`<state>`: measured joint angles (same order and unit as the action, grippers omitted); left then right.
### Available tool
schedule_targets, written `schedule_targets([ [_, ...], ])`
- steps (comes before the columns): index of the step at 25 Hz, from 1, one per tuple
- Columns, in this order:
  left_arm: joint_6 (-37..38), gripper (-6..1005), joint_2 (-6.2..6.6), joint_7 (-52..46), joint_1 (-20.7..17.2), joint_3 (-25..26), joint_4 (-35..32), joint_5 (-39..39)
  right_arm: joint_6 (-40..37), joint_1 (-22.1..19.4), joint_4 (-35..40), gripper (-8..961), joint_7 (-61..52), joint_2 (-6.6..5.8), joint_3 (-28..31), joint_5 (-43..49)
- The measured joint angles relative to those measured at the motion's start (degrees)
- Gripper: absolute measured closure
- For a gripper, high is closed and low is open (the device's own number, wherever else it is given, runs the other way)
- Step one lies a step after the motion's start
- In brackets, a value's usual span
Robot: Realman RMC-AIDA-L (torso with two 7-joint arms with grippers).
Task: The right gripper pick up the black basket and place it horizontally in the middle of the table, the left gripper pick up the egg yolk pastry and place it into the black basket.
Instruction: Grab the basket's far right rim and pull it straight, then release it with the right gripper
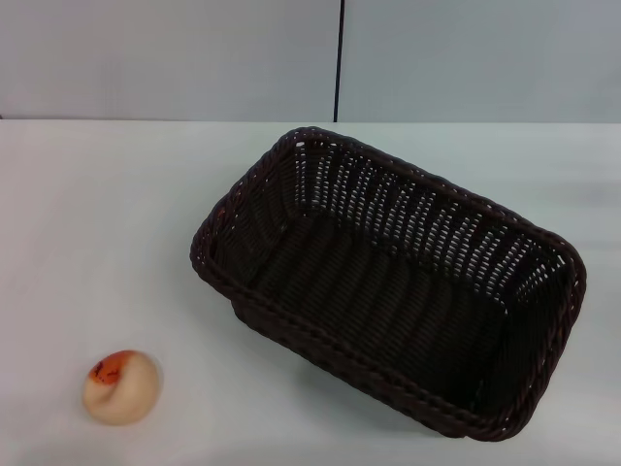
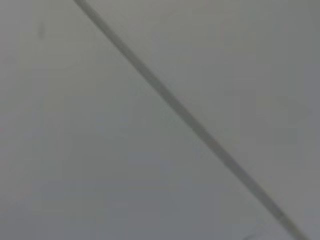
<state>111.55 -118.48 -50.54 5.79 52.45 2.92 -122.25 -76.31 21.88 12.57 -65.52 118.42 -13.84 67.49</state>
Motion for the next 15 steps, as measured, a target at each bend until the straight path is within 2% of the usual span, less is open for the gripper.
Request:
schedule_targets([
  [3,-0.1,194,0.0,0.0,0.0,-0.4,0.0,0.0,0.1,0.0,4.3,368,-4.4,-0.19,-1.6,6.6],
  [4,-0.3,194,0.01,0.0,0.0,-0.9,-0.1,0.0,-0.3,0.0,8.7,354,-9.1,-0.62,-3.7,12.3],
  [5,-0.3,194,0.01,0.0,0.0,-0.9,-0.1,0.0,-0.3,0.0,8.7,340,-9.1,-0.62,-3.7,12.3],
  [6,-0.5,194,0.03,0.0,0.0,-1.2,-0.3,0.0,-1.0,0.1,13.7,326,-15.7,-1.46,-6.3,19.2],
  [8,-0.6,194,0.02,0.0,0.0,-1.3,-0.4,0.0,-1.5,0.2,15.8,298,-18.6,-1.87,-7.4,22.4],
  [10,-0.8,194,-0.02,0.0,0.0,-1.3,-0.4,0.0,-3.9,0.6,20.9,271,-25.5,-2.74,-9.0,29.3],
  [11,-1.0,193,-0.05,0.0,0.0,-1.4,-0.4,0.0,-7.1,1.2,25.7,257,-30.7,-3.24,-9.5,34.8],
  [13,-1.4,193,-0.05,0.0,0.0,-1.6,-0.4,0.0,-9.2,1.5,28.6,229,-32.9,-3.4,-9.6,37.3],
  [14,-1.8,193,-0.04,0.0,0.0,-1.9,-0.2,0.0,-12.8,2.1,33.5,215,-36.3,-3.51,-9.6,40.3],
  [15,-1.8,193,-0.04,0.0,0.0,-1.9,-0.2,0.0,-12.8,2.1,33.5,215,-36.3,-3.51,-9.6,40.3],
])
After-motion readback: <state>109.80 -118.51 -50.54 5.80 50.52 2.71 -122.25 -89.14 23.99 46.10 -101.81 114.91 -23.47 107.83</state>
